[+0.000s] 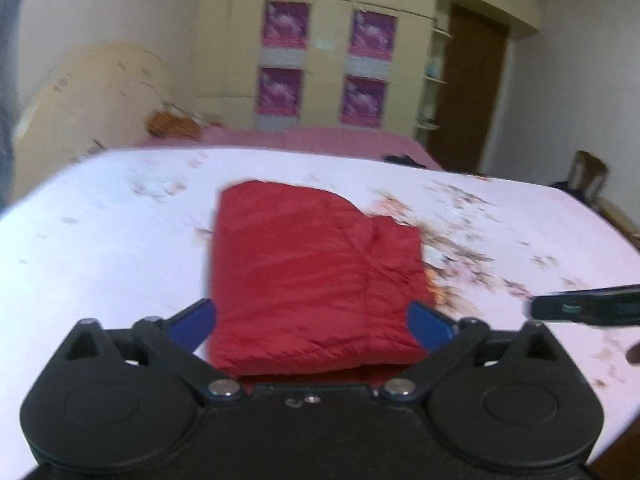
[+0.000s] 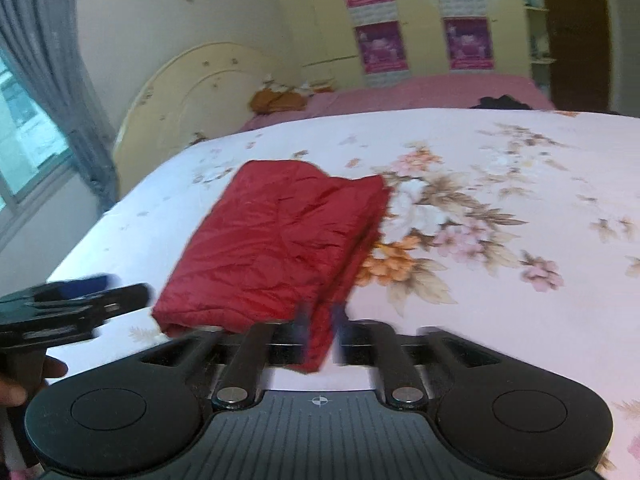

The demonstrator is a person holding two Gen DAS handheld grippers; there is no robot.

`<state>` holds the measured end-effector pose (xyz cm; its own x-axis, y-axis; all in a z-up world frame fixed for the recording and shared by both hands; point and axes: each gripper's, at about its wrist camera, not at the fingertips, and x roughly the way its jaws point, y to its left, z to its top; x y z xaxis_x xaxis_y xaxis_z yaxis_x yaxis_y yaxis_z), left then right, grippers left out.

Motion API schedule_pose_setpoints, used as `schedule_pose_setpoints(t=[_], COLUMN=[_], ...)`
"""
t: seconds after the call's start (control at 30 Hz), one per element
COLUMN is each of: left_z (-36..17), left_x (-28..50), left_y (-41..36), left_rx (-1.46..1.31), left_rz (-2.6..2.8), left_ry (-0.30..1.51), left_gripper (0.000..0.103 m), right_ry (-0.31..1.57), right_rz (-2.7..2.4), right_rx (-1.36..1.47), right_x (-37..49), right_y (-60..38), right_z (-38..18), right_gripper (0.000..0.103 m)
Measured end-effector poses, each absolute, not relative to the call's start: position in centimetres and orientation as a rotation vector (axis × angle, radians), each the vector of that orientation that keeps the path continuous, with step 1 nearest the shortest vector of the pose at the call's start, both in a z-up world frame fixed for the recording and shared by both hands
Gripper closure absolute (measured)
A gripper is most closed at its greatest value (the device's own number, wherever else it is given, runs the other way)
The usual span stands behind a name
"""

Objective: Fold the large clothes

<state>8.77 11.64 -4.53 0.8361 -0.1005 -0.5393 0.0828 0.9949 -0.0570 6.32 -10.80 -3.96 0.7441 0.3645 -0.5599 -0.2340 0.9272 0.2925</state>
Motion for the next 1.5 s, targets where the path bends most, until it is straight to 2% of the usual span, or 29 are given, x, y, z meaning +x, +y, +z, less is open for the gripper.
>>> schedule_pose_setpoints(t=[0.03, 0.77, 1.5], left_z=[-4.4, -1.4, -0.9], left_x=[8.6, -1.8, -3.0], left_y=[11.4, 10.0, 8.7], left_rx=[-0.033, -0.084, -0.066], left_rz=[-0.103, -0.082, -0.094], left_ry=[0.580, 0.559, 0.536], left_gripper=[0.000, 0.000, 0.000], right_ry=[0.608, 0.626, 0.614], right_rz=[0.329, 0.216, 0.218], right_rx=[0.203, 0.143, 0.135], right_x=[5.5, -4.5, -6.3], right_y=[-11.1, -10.7, -11.1], right_z=[-3.8, -0.8, -0.6], right_gripper=[0.000, 0.000, 0.000])
